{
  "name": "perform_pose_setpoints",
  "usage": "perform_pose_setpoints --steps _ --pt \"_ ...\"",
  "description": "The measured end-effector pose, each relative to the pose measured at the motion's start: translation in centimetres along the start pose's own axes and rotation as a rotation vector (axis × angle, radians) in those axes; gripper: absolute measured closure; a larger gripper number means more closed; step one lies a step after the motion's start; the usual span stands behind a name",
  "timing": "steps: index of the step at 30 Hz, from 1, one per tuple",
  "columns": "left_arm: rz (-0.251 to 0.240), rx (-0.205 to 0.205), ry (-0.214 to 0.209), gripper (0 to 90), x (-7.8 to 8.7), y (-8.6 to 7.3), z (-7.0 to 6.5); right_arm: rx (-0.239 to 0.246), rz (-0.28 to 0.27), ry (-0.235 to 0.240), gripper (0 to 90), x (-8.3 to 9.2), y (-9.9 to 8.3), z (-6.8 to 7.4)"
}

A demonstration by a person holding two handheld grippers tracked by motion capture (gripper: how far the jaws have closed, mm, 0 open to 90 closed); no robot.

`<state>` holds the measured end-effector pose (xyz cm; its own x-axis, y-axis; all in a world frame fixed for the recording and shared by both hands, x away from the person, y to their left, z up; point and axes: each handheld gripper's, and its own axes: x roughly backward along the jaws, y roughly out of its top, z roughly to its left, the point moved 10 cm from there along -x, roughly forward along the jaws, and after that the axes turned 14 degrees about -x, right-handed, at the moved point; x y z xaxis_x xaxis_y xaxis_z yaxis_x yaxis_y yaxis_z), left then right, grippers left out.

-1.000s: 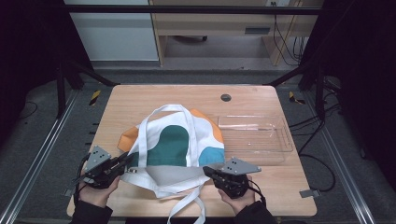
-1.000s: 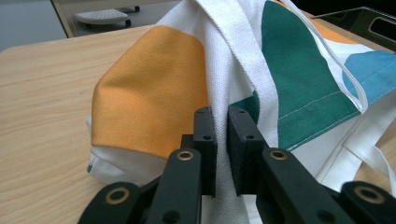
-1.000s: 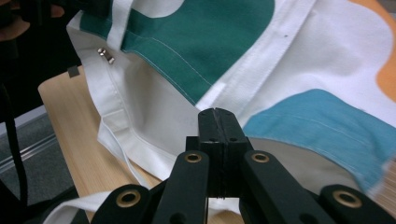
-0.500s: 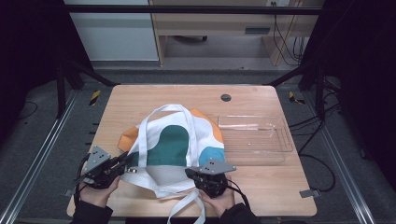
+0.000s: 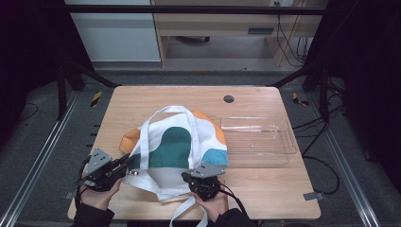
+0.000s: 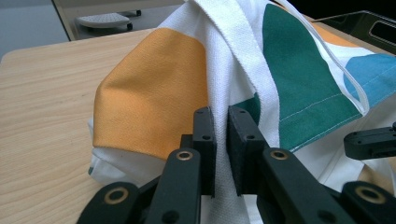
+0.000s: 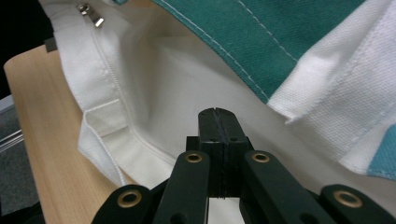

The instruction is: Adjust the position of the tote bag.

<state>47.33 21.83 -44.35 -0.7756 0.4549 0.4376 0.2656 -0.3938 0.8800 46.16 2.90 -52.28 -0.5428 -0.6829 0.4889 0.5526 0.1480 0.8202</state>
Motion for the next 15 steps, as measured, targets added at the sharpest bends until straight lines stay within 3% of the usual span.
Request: perform_pose_setpoints --steps 7,15 --pt "0.003 -0.001 -0.004 81.9 0.0 0.0 0.0 0.001 -0.048 -0.028 90.0 0.4 0.6 -0.3" --pt "0.006 0.003 -0.013 81.9 -0.1 -0.1 -0.1 0.006 -0.116 -0.023 90.0 1.9 2.0 -0.1"
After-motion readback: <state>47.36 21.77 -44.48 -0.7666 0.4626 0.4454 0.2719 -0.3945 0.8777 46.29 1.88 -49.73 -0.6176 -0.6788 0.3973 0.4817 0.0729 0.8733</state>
